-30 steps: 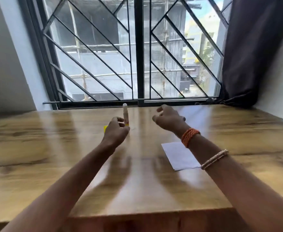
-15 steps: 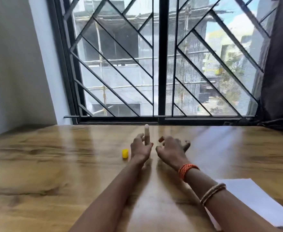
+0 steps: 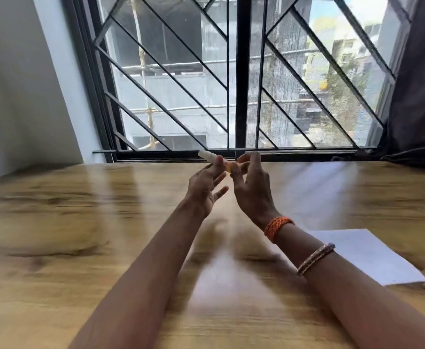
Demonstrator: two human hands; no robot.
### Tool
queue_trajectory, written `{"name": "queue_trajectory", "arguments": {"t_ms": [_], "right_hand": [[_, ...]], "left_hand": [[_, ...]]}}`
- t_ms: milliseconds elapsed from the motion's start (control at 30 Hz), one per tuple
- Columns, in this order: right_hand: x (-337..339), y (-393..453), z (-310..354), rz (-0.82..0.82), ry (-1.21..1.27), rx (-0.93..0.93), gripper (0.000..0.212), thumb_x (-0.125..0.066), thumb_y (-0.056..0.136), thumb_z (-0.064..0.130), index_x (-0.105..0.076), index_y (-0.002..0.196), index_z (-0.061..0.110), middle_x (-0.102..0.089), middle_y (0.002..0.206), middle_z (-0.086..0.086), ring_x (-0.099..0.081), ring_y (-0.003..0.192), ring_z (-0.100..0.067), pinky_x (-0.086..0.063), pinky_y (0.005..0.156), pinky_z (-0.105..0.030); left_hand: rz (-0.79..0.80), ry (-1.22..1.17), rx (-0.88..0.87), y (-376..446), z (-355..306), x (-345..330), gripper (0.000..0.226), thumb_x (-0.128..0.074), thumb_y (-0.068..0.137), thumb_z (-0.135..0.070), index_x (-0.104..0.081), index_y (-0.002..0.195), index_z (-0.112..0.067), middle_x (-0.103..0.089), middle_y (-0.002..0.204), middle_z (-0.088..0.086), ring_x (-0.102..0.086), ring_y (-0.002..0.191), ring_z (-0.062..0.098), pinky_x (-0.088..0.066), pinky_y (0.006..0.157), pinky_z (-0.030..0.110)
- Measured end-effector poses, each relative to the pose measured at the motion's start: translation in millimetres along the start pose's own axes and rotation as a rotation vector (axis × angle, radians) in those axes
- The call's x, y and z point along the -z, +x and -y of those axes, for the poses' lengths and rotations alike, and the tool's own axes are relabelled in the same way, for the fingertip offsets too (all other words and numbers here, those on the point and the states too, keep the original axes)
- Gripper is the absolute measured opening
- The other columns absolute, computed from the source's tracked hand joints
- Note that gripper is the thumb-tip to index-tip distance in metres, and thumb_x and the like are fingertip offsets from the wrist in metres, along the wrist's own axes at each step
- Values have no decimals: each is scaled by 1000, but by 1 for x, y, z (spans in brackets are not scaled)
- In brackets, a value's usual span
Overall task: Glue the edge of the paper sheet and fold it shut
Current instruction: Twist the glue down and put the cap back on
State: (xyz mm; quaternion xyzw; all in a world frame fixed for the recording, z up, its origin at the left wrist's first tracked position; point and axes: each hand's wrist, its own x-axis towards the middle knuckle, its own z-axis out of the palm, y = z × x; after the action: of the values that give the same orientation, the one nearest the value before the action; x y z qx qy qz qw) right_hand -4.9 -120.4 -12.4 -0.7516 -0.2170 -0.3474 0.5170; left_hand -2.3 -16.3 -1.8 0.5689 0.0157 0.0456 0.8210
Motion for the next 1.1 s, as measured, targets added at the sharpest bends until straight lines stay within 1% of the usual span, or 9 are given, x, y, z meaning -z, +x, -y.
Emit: {"name": "queue_trajectory", "arguments": {"t_ms": [133,300,467,533,700,800,967,1033,1100], "right_hand": [[1,-2,5,14,-91,168,19,-62,88,20,-49,93,7,-58,79,-1,-59,74,-24,-46,70,-43],[11,2,4,4,-387,458,14,-63,78,3,-54,88,7,-59,75,-1,-56,77,-25,-26,83,-31],[15,3,3,61,-288,370,18,-64,83,22,-51,88,10,-62,75,4,-57,79,-15,-22,83,-29],[15,2,3,64,-321,422,15,-62,86,21,-51,87,10,-62,74,1,-58,78,-21,-22,82,-31],[22,6,-4,-9,-789,772,18,-56,85,10,-50,99,18,-61,77,0,-60,87,-26,-26,92,-41],[22,3,-4,9,-719,640,15,-59,82,16,-50,95,17,-62,79,0,-60,86,-26,-28,89,-41],[14,2,-2,118,-105,136,24,-65,85,30,-47,90,15,-60,71,5,-59,64,-16,-43,70,-36],[14,2,0,116,-158,253,20,-61,89,25,-45,88,13,-53,67,6,-52,61,-17,-43,68,-39],[17,3,-1,70,-448,506,13,-58,89,17,-45,90,15,-55,68,3,-53,66,-22,-37,76,-41]], "left_hand": [[39,18,-16,-4,-7,7,22,-60,83,-44,-64,88,-23,-64,121,-2,-51,121,10,-44,87,35],[21,92,-112,-10,-14,9,25,-61,82,-45,-67,89,-22,-69,107,-5,-56,114,7,-43,87,38],[85,110,-100,-11,-12,10,22,-60,84,-42,-68,85,-22,-71,104,-3,-59,113,13,-43,96,40],[71,125,-82,-12,-12,9,23,-59,85,-42,-68,85,-21,-71,93,-6,-62,103,12,-46,94,38],[-35,193,-69,-17,-11,-1,21,-61,84,-42,-66,90,-22,-69,85,-10,-65,79,5,-47,75,30],[-52,150,-37,-18,-7,-3,21,-61,84,-41,-65,89,-21,-68,84,-10,-64,82,5,-47,74,27],[69,77,-31,-15,-7,1,16,-53,90,-36,-62,90,-22,-68,98,-5,-60,104,13,-46,78,29],[71,82,-27,-15,-8,1,17,-52,91,-35,-62,89,-22,-68,98,-4,-61,105,14,-48,80,30],[24,113,-15,-16,-9,-1,18,-55,89,-38,-63,87,-22,-68,91,-7,-63,95,11,-49,77,30]]}}
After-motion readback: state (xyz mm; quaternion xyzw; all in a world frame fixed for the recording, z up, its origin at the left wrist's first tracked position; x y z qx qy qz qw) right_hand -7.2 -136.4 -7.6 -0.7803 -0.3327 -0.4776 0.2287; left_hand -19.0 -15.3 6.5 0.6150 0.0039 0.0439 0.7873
